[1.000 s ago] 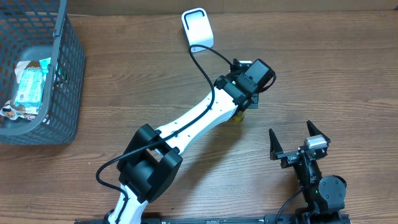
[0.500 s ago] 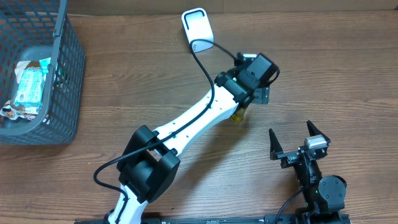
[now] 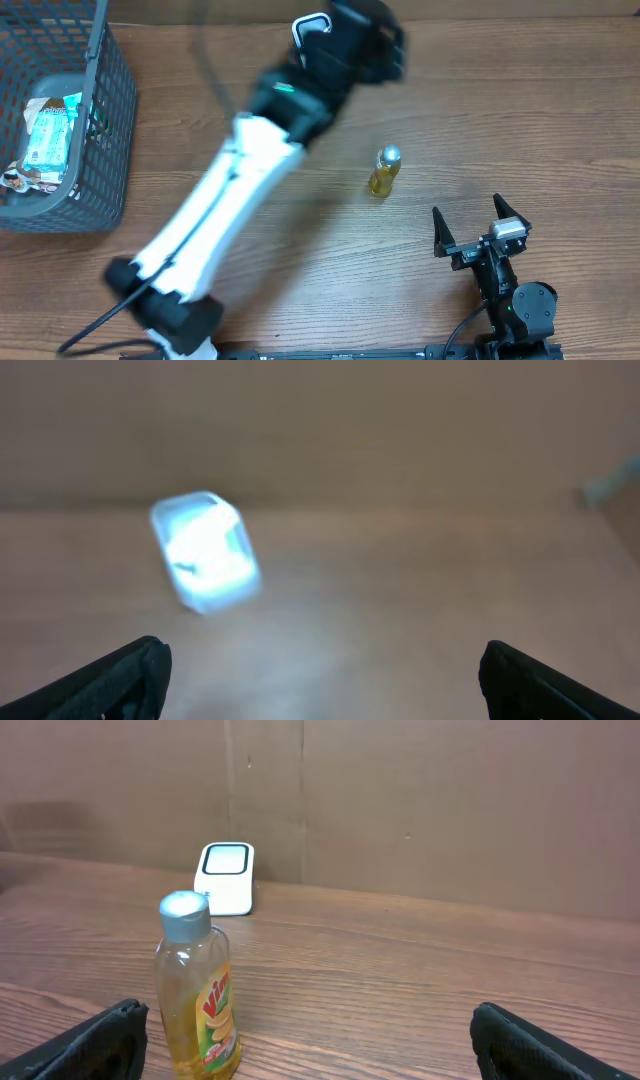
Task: Scan the item barcode
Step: 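Set the bottle down on the table and open the left gripper, then reach the left gripper back into the basket toward the green-lidded tub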
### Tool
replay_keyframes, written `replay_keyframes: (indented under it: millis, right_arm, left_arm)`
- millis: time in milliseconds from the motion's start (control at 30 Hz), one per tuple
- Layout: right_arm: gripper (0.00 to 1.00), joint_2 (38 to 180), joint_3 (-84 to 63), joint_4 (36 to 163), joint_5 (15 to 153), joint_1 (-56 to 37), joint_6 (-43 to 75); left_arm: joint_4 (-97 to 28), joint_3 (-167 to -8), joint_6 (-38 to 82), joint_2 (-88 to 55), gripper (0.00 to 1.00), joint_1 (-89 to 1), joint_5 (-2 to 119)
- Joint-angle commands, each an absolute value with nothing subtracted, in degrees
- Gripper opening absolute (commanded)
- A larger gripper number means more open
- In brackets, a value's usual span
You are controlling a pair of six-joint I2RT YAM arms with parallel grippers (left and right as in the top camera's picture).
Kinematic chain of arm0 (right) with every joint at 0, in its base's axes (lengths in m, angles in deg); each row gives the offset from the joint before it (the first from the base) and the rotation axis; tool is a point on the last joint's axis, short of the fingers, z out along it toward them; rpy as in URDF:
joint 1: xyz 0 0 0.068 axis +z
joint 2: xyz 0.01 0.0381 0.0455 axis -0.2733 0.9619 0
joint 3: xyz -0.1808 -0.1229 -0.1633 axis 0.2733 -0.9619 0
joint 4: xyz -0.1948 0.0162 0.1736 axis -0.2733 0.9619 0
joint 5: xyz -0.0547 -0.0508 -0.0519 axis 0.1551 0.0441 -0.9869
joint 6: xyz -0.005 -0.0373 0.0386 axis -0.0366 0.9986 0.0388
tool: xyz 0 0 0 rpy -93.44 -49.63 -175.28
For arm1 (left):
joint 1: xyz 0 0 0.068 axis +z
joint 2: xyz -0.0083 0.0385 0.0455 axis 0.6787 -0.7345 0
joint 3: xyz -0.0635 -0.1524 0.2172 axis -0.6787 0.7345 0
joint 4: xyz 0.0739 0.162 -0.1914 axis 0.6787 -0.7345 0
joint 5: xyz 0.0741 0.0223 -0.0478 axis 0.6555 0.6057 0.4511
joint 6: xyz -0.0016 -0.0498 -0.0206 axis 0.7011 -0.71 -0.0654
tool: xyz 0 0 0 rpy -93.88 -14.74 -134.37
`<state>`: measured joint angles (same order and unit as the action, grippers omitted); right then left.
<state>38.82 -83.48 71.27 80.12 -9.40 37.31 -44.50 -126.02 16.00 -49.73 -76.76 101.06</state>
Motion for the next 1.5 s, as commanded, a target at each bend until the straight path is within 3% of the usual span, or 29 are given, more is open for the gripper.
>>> replay_keyframes:
  millis: [0,300,733,1033,1467]
  right_arm:
    - [1.00,38.4,-84.1,71.1,79.8,-9.6,37.4]
    - [1.00,38.4,-84.1,71.1,79.8,-9.6,37.4]
    - [1.00,38.4,-84.1,71.1,79.8,-9.6,37.4]
    - [1.00,38.4,-84.1,71.1,79.8,-9.6,37.4]
    - [1.00,38.4,-84.1,71.1,79.8,-9.6,37.4]
  left_arm:
    - [-45.4,-127.4,20.1,-44.8,1.00,-69.4,104.4]
    - [-51.2,-127.4,27.1,-40.2,1.00,-46.7,103.3]
    - [-57.0,-127.1,32.9,-43.3,1.00,-19.8,86.7]
    - [-59.1,-127.1,37.7,-53.2,1.00,-12.5,75.8]
    - [-59.3,-127.1,42.6,-68.6,1.00,-11.8,75.4]
